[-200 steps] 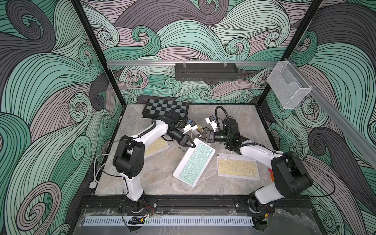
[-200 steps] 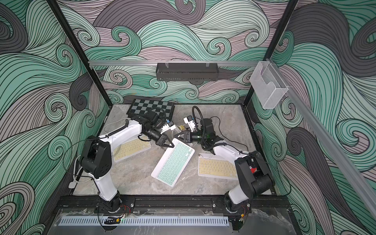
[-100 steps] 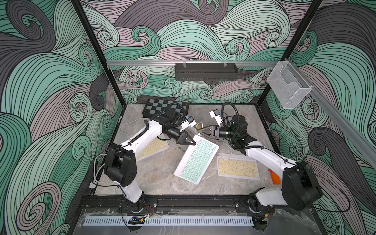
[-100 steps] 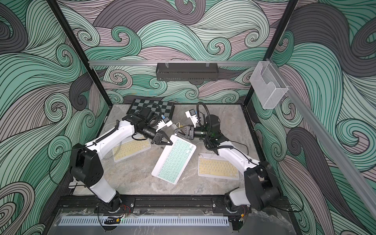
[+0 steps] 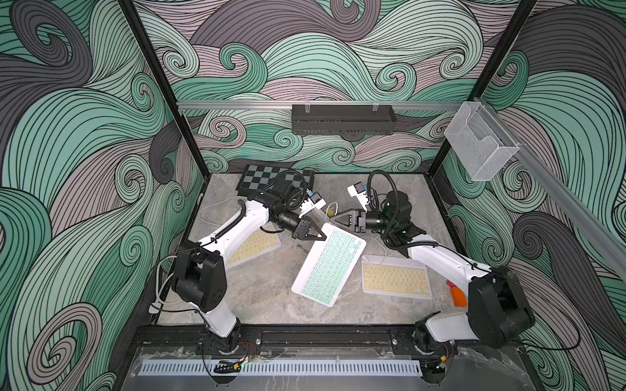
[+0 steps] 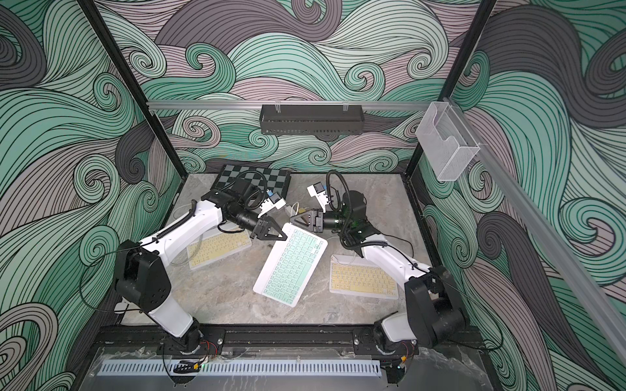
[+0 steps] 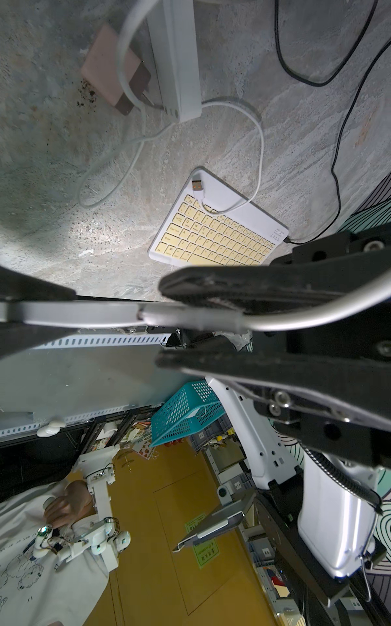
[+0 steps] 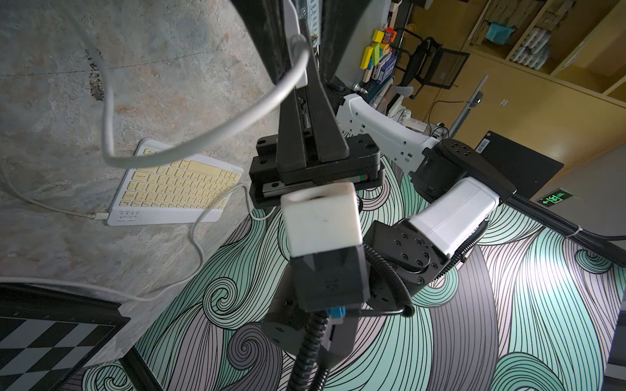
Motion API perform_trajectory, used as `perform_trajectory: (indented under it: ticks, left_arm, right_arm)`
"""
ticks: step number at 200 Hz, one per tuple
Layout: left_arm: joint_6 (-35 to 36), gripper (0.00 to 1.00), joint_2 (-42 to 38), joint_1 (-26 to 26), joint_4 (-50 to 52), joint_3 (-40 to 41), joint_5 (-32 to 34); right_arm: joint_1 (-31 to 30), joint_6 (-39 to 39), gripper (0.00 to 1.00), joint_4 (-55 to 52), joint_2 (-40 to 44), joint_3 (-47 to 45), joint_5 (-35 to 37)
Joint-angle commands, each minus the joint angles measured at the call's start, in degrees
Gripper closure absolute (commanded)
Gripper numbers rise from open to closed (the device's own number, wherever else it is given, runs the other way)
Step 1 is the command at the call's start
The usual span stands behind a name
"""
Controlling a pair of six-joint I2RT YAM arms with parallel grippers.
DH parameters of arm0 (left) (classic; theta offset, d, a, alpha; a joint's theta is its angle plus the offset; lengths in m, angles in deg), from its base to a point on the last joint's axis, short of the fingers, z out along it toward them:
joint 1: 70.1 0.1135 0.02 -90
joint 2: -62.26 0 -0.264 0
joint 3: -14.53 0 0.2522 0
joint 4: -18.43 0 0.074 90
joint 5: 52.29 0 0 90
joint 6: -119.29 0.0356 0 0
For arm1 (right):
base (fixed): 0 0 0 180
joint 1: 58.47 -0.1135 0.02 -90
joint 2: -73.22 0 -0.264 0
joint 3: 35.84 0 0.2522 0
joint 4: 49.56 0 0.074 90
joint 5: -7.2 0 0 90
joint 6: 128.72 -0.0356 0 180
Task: Unplug the wireless keyboard
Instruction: Remove the power cord from the keyboard.
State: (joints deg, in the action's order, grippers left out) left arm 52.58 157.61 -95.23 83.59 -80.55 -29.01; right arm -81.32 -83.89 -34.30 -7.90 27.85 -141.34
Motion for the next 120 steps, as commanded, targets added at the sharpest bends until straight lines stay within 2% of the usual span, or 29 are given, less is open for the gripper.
perform_trajectory:
  ticks: [1,25,72,91,105,120]
  left_arm:
    - [0.6,1.00,-1.8,0.5,0.2,-1.9,-4.4]
    - [0.5,1.00,-1.8,0.6,0.0,-1.7,-4.4]
    - [-0.2,1.00,-1.7,0.8,-0.8,-1.8,-4.8]
    - [-0.4,1.00,-1.8,0.8,-0.8,-1.8,-4.7]
    - [-0.9,1.00,-2.0,0.9,-1.3,-1.4,-5.1]
    - [-2.2,1.00,-2.4,0.9,-2.8,-0.3,-5.7]
  right_arm:
    - [0.0,-0.3,0.82,1.5,-0.9,0.5,-1.4]
    - [-0.1,-0.4,0.87,1.5,-1.2,0.5,-1.7]
    - [-0.2,0.2,0.88,0.7,-0.9,0.5,-2.2]
    - [-0.3,0.5,0.93,0.6,-0.6,0.3,-1.8]
    - [-0.3,1.0,1.00,0.5,-0.4,0.3,-1.4]
    - [-0.3,2.2,1.00,0.1,0.3,0.4,-0.3]
